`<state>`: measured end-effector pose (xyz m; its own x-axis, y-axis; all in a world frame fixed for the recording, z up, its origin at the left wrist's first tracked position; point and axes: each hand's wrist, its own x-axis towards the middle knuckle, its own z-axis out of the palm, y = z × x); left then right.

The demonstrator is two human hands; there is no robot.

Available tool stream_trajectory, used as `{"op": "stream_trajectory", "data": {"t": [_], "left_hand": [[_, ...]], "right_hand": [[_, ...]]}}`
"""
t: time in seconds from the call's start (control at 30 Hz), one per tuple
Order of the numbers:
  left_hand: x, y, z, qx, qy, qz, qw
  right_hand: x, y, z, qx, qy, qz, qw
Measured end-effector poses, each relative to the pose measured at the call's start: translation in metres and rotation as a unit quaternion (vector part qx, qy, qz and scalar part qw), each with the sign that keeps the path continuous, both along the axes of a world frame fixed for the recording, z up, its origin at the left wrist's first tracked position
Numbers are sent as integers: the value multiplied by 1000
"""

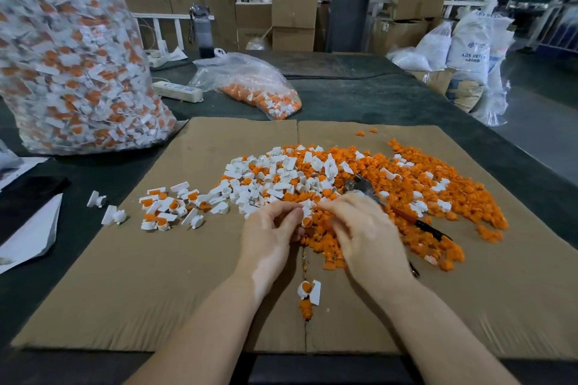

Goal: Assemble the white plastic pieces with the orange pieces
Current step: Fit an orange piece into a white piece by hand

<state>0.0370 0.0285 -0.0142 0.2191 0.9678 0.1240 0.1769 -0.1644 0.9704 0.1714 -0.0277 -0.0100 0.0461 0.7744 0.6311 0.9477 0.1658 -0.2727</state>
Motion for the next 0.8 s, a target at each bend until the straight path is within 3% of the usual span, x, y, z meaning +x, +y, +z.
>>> {"op": "stream_trajectory", "data": {"t": [0.1,0.3,0.67,0.8], "left_hand": [[-2,-1,-1,-9,-2,-9,1000],[-3,-5,-2,41,43,-60,996],[0,-7,-7,112,129,-28,985],[2,-8,-5,141,124,-12,982]], "right_hand": [[-13,2,-3,8,33,53,998],[-13,3,-6,13,121,39,992],[-13,1,-8,45,84,30,995],[-11,1,-10,52,95,25,994]]}}
